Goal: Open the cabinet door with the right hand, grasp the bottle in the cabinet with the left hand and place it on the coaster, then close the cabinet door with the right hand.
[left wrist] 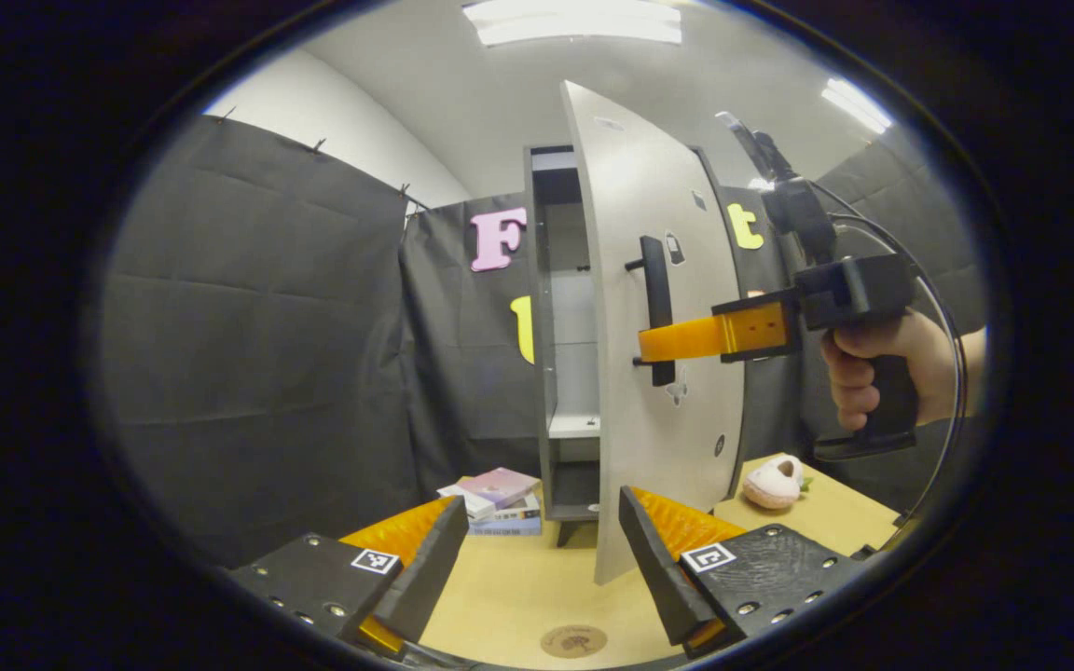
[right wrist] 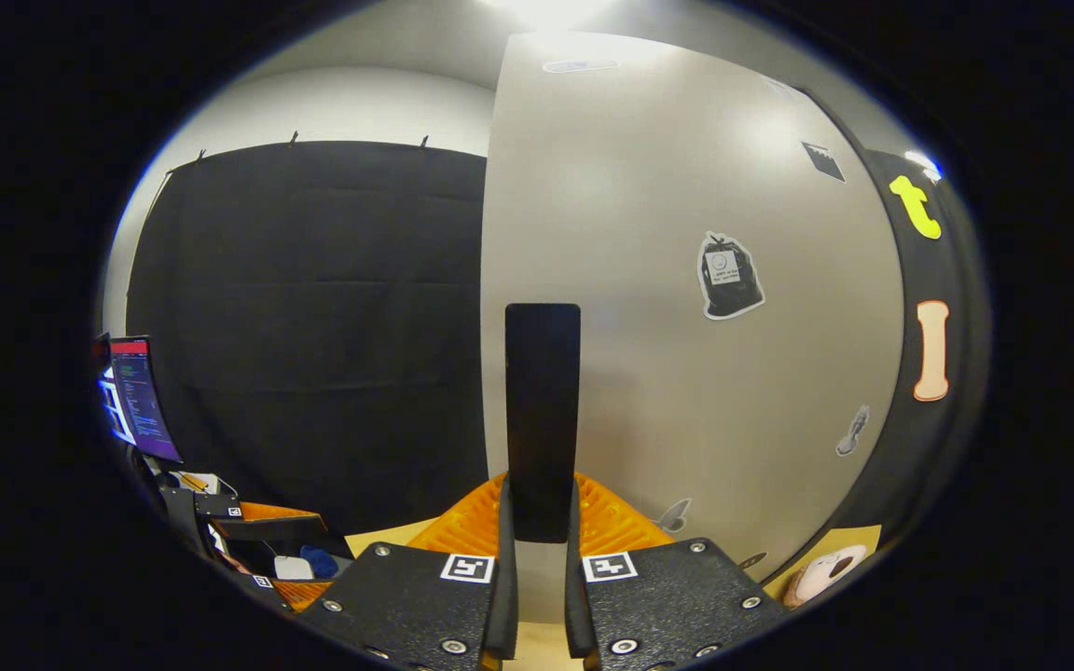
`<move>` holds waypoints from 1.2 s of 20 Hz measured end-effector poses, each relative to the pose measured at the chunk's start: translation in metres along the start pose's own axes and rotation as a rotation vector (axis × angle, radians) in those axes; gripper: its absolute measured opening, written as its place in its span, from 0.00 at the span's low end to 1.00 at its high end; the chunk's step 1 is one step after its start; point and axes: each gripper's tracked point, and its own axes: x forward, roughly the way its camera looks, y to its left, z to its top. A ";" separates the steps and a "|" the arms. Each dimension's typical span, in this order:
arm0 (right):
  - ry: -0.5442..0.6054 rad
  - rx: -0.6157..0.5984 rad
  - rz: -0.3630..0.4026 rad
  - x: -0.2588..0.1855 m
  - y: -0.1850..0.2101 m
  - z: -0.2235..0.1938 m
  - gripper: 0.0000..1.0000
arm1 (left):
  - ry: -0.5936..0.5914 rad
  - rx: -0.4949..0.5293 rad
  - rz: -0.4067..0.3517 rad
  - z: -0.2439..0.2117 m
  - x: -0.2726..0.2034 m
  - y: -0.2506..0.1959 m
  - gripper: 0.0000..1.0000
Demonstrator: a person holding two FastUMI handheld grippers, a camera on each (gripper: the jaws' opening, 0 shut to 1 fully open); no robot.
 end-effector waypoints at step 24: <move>-0.077 0.049 -0.366 -0.126 -0.049 -0.021 0.22 | 0.052 0.079 -0.092 0.015 0.025 -0.141 0.94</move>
